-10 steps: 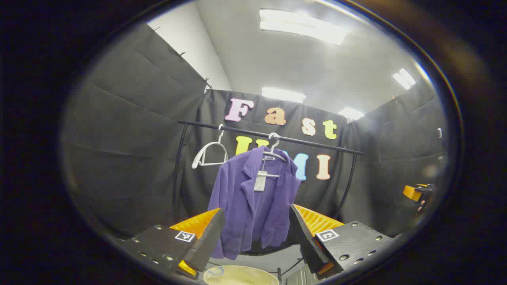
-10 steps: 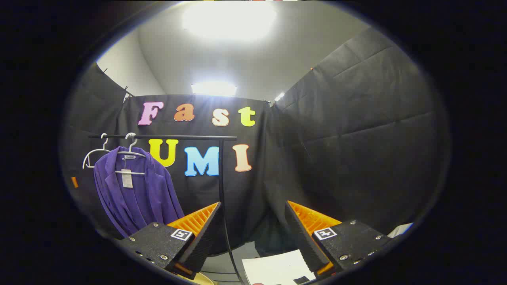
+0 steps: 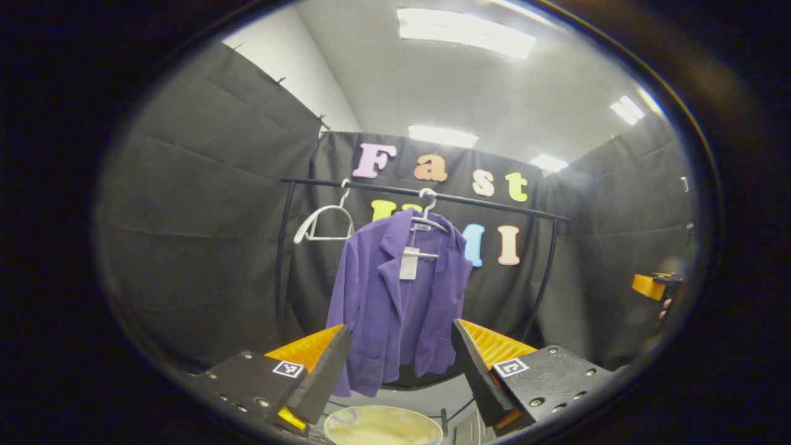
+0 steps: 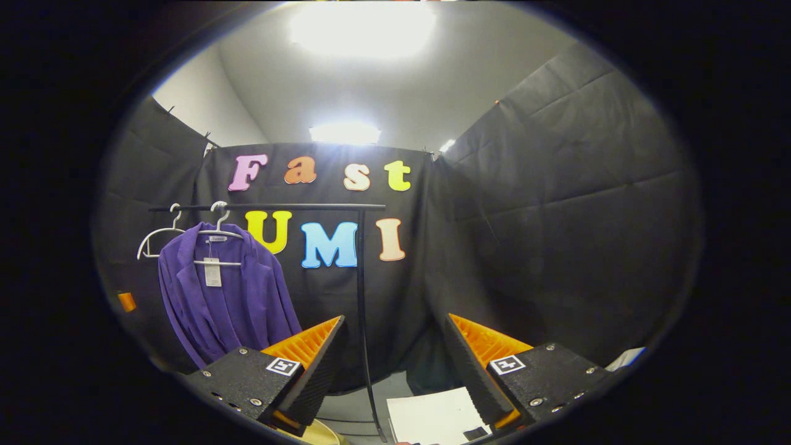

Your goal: Grasp the clothes on the hanger with both hands and then place them into the laundry hamper below.

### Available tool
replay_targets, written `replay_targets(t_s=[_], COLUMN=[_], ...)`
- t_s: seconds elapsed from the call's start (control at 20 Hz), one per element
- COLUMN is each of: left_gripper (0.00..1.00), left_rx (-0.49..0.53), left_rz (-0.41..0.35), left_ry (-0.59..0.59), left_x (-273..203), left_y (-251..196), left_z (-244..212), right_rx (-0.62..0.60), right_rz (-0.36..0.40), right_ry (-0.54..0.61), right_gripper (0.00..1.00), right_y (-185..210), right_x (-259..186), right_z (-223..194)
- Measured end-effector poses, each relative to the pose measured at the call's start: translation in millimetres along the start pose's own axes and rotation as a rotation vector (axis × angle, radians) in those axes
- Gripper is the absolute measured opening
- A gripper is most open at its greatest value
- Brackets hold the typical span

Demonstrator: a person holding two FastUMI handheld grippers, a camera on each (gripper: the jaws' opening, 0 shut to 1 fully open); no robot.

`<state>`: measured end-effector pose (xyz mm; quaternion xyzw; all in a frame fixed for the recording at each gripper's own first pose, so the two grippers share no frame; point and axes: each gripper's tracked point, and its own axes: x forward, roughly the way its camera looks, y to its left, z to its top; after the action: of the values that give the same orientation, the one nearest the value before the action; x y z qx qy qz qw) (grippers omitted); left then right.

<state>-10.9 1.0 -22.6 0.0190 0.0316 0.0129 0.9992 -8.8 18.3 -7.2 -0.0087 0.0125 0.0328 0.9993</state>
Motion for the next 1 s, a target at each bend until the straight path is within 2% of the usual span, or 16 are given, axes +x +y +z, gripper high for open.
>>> replay_targets(t_s=[0.15,0.35,0.4,0.45,0.55,0.6,0.7,0.85,1.0], left_gripper=[0.94,0.94,0.99,0.94,0.94,0.98,0.99,0.9,0.94], left_rx=[0.012,0.022,0.028,0.037,0.06,0.064,0.041,-0.021,-0.037], left_rz=[0.003,0.03,0.039,0.045,0.064,0.076,0.079,0.071,0.089], left_ry=[-0.009,0.004,0.01,0.009,0.019,0.02,0.02,0.009,-0.008], left_x=[0,1,3,5,5,6,12,26,48], left_y=[3,10,12,15,20,23,22,22,26], left_z=[4,5,7,10,17,18,31,47,60], right_rx=[-0.007,-0.012,-0.009,-0.004,0.01,0.017,0.025,0.013,0.014], right_rz=[0.024,0.092,0.113,0.132,0.177,0.2,0.261,0.34,0.385], right_ry=[-0.003,-0.014,-0.021,-0.03,-0.041,-0.032,0.018,0.034,0.027], right_gripper=[0.95,0.95,0.95,0.95,0.95,0.95,0.95,0.95,0.95], right_y=[8,35,44,54,79,92,124,166,193], right_x=[3,11,14,18,26,31,41,59,83], right_z=[3,12,17,22,30,32,31,44,51])
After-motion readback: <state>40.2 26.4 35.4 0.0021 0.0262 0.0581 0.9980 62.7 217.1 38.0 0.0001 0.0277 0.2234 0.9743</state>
